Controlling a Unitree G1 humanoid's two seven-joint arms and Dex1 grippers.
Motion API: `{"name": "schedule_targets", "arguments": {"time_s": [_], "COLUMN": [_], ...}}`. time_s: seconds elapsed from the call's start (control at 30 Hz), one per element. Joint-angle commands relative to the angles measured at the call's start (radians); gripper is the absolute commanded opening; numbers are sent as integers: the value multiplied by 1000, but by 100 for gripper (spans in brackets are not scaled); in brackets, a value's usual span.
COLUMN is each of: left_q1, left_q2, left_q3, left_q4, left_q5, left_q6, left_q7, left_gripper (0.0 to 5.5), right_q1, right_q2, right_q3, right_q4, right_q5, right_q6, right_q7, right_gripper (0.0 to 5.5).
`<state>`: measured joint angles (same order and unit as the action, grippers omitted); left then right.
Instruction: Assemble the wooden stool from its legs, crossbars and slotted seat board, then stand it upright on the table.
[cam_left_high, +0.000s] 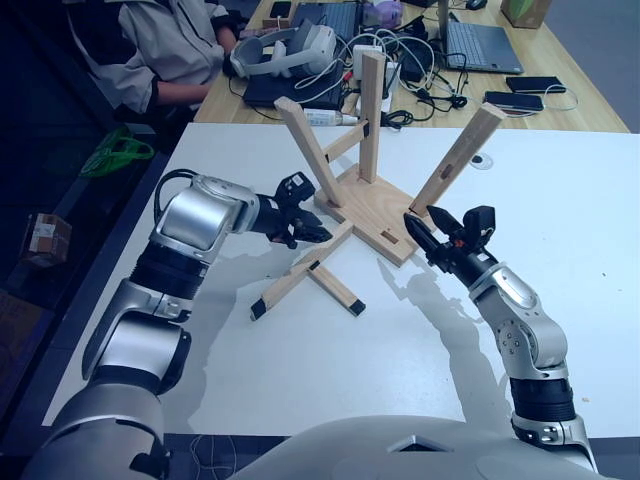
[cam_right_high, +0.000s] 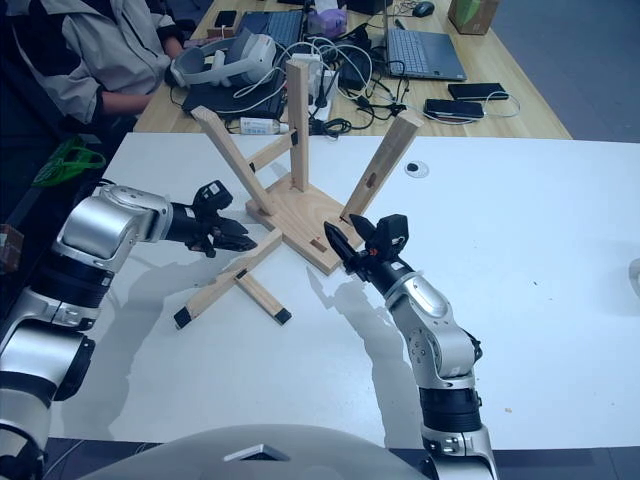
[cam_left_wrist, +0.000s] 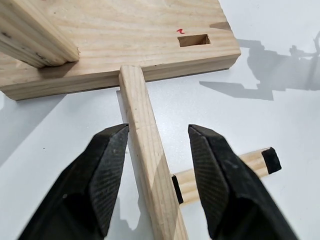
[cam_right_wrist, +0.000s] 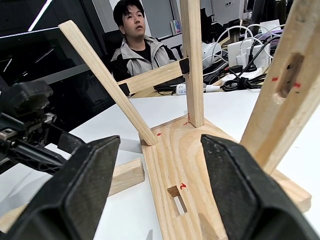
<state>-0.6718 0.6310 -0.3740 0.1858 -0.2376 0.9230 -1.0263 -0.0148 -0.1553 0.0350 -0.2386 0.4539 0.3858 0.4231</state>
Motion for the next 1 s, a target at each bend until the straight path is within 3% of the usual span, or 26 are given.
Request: {"name": "schedule_targets", "arguments": {"time_s": [0.03,0.3,0.73,0.87,1.0], "left_q1": [13,108,266,173,60], "left_q2": [16,16,184,114,24], "left_q3": [-9,11,116,151,89], "left_q4": [-5,-40,-212,-195,-93], "left_q5": [26,48,28,-5,15], "left_q6": [-5,2,19,55,36], "left_q7": [7,58,54,79,90], "left_gripper": [217,217,217,217,217], "right_q1": [-8,-9,-2,-5,-20], "right_q2": [1,4,-3,-4,-9], "right_q3": [-6,-10,-17,-16,-18], "right_q4": [6,2,-4,-3,7], "right_q5": [-5,-5,-6,-6,-3], "right_q6": [-5,-6,-2,0,4], "right_q7": [-3,-8,-10,-9,-1], "right_gripper": [300,300,300,300,300]}}
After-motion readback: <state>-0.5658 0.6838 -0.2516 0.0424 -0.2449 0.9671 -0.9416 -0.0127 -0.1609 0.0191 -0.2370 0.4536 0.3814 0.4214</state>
